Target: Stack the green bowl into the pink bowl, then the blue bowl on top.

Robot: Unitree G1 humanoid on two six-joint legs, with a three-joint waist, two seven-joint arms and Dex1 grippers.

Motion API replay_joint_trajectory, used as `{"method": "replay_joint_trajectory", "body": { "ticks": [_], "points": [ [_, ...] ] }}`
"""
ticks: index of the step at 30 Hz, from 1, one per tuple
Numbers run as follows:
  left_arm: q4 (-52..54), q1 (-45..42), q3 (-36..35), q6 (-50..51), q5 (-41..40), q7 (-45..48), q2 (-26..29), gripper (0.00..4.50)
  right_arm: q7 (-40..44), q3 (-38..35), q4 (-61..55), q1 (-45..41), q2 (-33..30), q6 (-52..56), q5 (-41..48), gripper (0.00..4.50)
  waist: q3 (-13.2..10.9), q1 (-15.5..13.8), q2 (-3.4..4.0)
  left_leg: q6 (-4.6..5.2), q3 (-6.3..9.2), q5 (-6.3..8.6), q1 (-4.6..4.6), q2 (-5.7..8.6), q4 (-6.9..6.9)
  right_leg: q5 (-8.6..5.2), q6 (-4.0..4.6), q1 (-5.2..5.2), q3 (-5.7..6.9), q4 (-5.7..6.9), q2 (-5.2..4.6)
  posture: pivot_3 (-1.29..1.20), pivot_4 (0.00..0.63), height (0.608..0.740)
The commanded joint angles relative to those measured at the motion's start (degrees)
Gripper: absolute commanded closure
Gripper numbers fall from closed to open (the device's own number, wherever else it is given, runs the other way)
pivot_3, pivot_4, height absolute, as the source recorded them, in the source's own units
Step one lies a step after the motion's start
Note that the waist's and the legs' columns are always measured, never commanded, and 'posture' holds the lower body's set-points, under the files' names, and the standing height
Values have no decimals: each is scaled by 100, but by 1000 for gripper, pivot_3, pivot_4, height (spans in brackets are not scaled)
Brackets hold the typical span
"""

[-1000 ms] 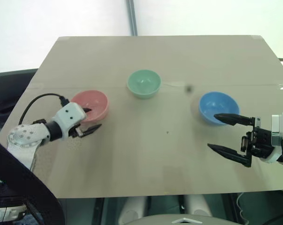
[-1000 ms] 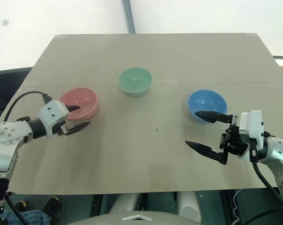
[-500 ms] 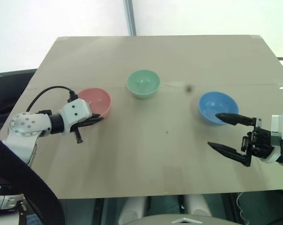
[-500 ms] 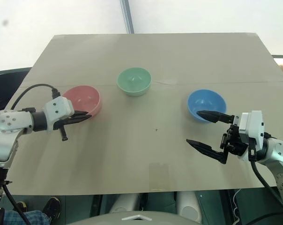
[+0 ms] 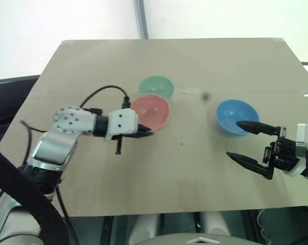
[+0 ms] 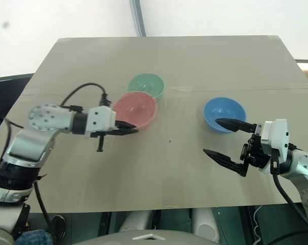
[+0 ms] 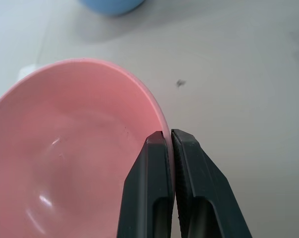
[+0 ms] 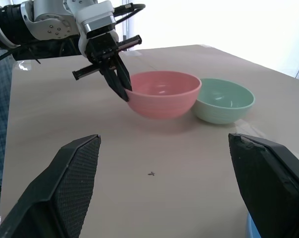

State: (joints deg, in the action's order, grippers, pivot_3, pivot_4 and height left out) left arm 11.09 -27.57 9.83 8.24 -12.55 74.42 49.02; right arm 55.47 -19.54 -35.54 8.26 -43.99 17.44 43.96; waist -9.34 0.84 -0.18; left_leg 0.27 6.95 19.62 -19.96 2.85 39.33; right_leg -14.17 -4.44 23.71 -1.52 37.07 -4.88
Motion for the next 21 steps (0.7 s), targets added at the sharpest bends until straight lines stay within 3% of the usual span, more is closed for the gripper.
{"method": "replay_joint_trajectory", "body": {
  "ticks": [1,10,11,13,20,21],
  "points": [
    [113,-225,304,-372,68,304,-125,4438,-70,-140,-222,-62,-27,-36,62,0,0,-3,0,0,0,0,0,0,1,0,0,0,0,1,0,0,150,740],
    [-119,-569,672,-588,34,880,-336,4438,-129,-123,-257,-43,-18,-47,47,0,0,-6,0,0,0,0,0,1,4,0,0,-1,1,1,1,0,150,740],
    [-167,-611,660,-611,51,848,-396,3921,-141,-120,-265,-40,-12,-47,43,0,0,-7,0,1,0,0,0,1,6,0,0,-1,1,2,1,0,150,740],
    [-216,-660,663,-581,44,885,-443,3407,-157,-117,-277,-29,-2,-50,38,0,0,-7,-1,1,1,0,0,1,8,0,0,-2,2,2,1,0,150,740],
    [-312,-663,603,-744,83,890,-475,135,-195,-79,-288,-18,26,-68,21,0,0,-5,-1,0,1,-1,0,1,10,0,0,-2,1,6,2,0,150,740],
    [-314,-651,598,-775,97,888,-466,54,-195,-72,-285,-26,27,-70,20,0,0,-6,-1,0,1,0,0,1,11,0,0,-2,1,6,2,0,150,740]
  ]
}}
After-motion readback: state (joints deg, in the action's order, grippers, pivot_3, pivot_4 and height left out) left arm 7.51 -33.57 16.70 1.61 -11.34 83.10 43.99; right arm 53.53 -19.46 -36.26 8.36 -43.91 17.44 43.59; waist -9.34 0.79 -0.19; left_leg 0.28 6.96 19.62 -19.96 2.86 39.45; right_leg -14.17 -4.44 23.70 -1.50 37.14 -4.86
